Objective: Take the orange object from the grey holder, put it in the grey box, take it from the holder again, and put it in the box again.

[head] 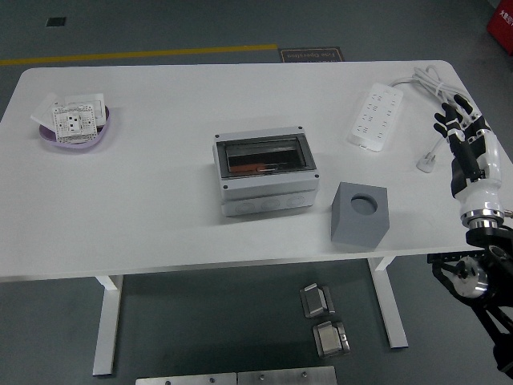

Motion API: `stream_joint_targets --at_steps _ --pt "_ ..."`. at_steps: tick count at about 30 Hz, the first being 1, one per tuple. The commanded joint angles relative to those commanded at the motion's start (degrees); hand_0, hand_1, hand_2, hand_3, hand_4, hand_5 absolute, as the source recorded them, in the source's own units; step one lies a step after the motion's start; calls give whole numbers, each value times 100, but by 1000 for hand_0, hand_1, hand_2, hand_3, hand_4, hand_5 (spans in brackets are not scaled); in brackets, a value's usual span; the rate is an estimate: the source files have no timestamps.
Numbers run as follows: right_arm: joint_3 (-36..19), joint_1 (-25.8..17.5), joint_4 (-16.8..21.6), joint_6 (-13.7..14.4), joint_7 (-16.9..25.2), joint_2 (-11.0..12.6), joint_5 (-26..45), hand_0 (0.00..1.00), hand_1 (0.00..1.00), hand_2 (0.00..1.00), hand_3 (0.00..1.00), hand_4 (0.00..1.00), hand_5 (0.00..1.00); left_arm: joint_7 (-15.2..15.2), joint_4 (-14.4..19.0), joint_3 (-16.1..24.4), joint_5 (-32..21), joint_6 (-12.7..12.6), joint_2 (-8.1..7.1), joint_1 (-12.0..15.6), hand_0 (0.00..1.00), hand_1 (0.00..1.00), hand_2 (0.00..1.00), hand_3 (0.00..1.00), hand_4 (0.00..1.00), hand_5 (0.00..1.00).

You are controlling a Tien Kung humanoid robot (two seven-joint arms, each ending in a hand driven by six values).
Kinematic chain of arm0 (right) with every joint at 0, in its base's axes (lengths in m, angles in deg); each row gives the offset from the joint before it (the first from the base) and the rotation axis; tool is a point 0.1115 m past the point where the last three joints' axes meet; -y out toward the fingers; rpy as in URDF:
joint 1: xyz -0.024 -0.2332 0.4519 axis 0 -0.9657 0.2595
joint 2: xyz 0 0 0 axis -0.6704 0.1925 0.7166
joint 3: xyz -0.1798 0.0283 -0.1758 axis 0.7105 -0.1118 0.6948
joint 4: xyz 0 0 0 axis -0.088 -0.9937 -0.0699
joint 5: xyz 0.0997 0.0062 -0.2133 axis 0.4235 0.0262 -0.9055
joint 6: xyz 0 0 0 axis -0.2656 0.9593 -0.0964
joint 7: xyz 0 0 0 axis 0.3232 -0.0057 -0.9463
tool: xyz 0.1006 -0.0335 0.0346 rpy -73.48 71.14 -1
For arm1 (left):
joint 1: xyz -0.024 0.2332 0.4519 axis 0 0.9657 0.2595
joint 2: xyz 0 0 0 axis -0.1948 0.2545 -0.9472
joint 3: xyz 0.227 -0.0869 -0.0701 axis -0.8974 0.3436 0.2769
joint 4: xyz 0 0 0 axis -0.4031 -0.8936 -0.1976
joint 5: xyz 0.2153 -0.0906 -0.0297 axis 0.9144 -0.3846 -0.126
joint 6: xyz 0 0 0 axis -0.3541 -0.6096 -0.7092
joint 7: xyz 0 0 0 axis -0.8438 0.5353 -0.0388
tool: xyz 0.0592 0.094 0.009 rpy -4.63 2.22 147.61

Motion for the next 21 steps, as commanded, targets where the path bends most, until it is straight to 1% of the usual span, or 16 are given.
stream_joint_targets --at_steps 5,6,9,11,12,14,16,18,21 --pt "-6 9 10 -49 71 -7 164 809 757 792 792 667 398 5 -12 -39 -41 9 -26 -37 658 656 609 644 638 439" --pt "-7 5 18 -60 68 -5 168 796 744 778 766 665 402 5 -11 -48 -45 10 -31 -43 658 656 610 643 638 440" --pt "-8 -9 45 -87 44 2 145 796 744 778 766 665 402 8 -1 -52 -31 14 -38 -56 658 656 610 643 638 440" --pt "-6 -16 58 -102 22 4 117 796 744 778 766 665 402 10 5 -4 4 20 -37 -56 658 656 610 643 638 440" --pt "-4 -17 62 -106 12 5 103 790 732 756 743 664 404 9 4 52 22 21 -35 -51 658 656 610 644 643 441" --pt "-2 -16 63 -110 -13 4 59 790 732 756 743 664 404 -4 -6 262 59 15 -21 -26 658 656 610 644 643 441" --pt "-5 -12 65 -105 -29 6 21 790 732 756 743 664 404 -3 -7 332 92 16 -13 -20 658 656 610 644 643 441" --pt "-8 -9 67 -98 -42 10 -14 790 725 747 733 663 402 1 -7 333 104 16 -9 -20 658 656 609 645 640 438" --pt "-24 -8 77 -87 -65 19 -82 790 725 747 733 663 402 10 -21 231 67 14 -7 -32 658 656 609 645 640 438"
